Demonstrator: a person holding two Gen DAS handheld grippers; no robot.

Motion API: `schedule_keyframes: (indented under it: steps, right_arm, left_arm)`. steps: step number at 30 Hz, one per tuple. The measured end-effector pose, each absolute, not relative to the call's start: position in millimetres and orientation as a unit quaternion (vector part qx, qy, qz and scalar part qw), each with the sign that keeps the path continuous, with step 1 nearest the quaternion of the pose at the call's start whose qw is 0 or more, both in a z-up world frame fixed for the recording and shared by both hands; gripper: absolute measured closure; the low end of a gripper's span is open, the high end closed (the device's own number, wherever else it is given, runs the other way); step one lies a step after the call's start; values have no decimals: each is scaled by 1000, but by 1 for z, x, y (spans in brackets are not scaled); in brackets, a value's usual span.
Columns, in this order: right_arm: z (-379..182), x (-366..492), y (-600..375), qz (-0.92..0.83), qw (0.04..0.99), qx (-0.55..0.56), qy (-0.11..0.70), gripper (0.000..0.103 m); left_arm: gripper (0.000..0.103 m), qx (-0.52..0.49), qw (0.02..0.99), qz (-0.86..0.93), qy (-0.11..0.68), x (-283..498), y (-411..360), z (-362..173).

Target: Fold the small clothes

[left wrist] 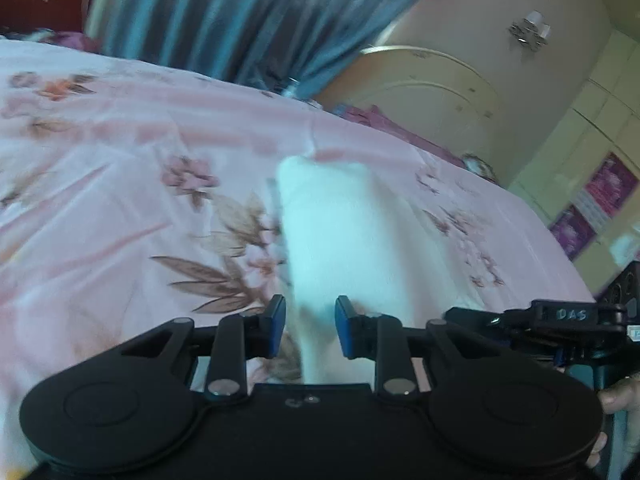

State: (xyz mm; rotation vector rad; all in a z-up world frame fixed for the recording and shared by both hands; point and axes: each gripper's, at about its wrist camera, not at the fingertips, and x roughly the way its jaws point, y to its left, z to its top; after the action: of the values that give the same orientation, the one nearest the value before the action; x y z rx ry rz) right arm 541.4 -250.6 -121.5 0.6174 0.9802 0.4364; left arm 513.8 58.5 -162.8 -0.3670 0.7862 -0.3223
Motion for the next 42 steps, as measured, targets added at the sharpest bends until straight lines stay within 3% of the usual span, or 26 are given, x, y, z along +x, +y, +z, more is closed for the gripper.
schedule_keyframes:
  steps: [1,9,13,24,25,27,28,29,35,40,42]
  right_arm:
    - [-118,540,-246,201,821,273,459,92]
    - [-53,509,-248,195,883,169,392,96]
    - [-111,519,-266,147,854,187,463,98]
    - [-101,522,-297,170,856,261,412,97]
    - [-100,527,-298,174,854,262,414,97]
    - [-97,533,-301,174,851,268,417,81]
    - [-97,534,-303,174,852,274,411,56]
    - [-96,534,-305,178,852,282,404,45]
    - [-109,535,-299,206,826,301,430,47]
    - [-118,543,-289,233,812,308,439,47]
    - [-120,549,-280,240,814,287,445,55]
  left_arm:
    - [78,-173,892,-166,384,518,56,-164]
    - [79,-112,916,-204,327,514,22,-127]
    - [78,-53,883,-222,411,535,-18,-150]
    - [78,-124,912,-203,335,523,17,-136]
    - [78,-124,912,-197,337,524,17,-137]
    - [78,-120,910,-187,350,528,18,-141]
    - [78,-119,910,-182,353,527,19,-143]
    - [78,-121,910,-180,353,526,21,-144]
    - [78,-130,907,-172,363,521,28,-153]
    - [72,-112,902,-155,387,526,21,-164]
    - [72,-98,903,-153,389,527,17,-163]
